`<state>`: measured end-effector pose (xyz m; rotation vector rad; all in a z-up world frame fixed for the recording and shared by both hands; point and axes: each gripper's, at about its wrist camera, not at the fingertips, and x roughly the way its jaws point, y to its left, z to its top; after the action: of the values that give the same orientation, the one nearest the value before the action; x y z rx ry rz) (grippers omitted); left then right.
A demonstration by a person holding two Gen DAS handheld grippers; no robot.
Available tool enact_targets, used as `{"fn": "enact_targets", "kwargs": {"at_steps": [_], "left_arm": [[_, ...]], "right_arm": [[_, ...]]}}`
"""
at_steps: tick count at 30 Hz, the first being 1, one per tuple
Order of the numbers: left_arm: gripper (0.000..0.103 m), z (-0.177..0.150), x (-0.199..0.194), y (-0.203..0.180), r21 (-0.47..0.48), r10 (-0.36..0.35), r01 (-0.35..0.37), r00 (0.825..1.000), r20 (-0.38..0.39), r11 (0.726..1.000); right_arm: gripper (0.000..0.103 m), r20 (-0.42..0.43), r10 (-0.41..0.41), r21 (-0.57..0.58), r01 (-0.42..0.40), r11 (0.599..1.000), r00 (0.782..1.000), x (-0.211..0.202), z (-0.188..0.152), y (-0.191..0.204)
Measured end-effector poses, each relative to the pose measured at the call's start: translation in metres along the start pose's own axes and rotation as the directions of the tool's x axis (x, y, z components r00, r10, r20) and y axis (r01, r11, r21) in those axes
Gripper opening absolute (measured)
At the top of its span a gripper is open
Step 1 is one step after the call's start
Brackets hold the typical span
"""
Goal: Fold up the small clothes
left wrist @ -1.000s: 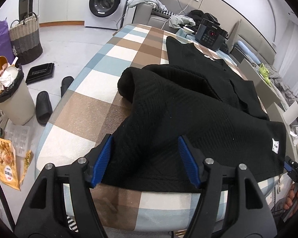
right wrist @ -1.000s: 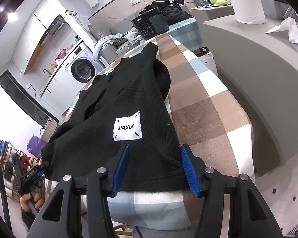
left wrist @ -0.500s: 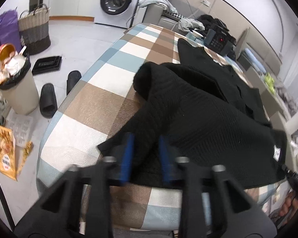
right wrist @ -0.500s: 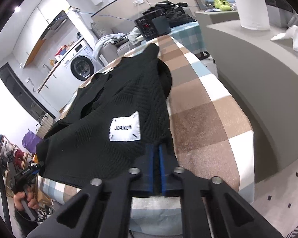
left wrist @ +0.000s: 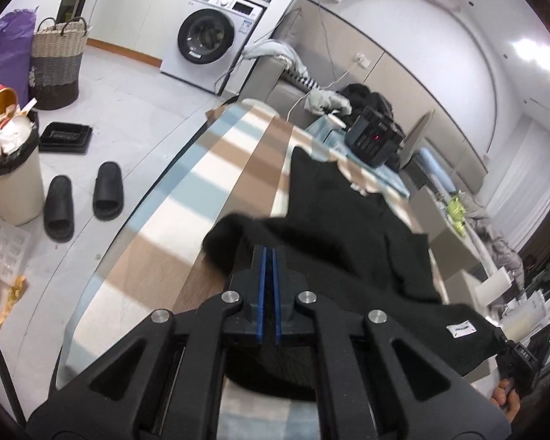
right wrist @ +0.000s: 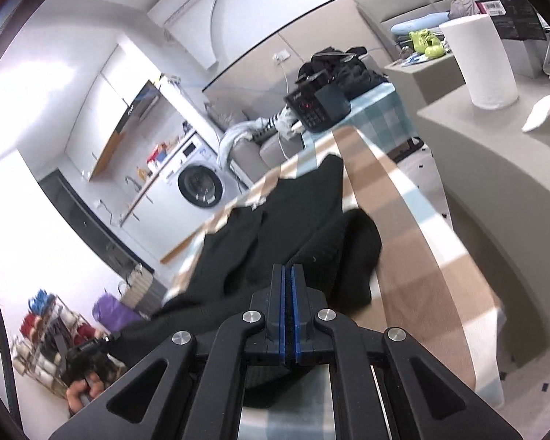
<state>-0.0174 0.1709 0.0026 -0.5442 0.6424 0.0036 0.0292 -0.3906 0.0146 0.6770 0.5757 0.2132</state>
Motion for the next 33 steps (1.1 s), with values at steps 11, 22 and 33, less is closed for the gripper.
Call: {"fn": "enact_targets", "kwargs": {"at_steps": [11,22,33], "left_arm": [[0.0,0.038,0.015,-0.017,0.04,0.007,-0.008,1.0,0.011,0.999],[0.022,-0.024,0.044,0.028,0.026,0.116,-0.113,0.978,-0.174,0.993],[0.068,-0.048,0.058,0.025,0.136,0.166,-0.139,0.964,-0.208,0.981]], "right_arm": [[0.003,-0.069,-0.095,-0.043,0.093,0.995,0.993,0.024,0.009,-0.002],[0.026,-0.196,-0.181,0.026,0.19,0.981,0.964,0.028,-0.031,-0.049],[0.053,-0.219,-0.196,0.02,0.205,0.978,0.956,0.03,-0.033,-0.048]]}}
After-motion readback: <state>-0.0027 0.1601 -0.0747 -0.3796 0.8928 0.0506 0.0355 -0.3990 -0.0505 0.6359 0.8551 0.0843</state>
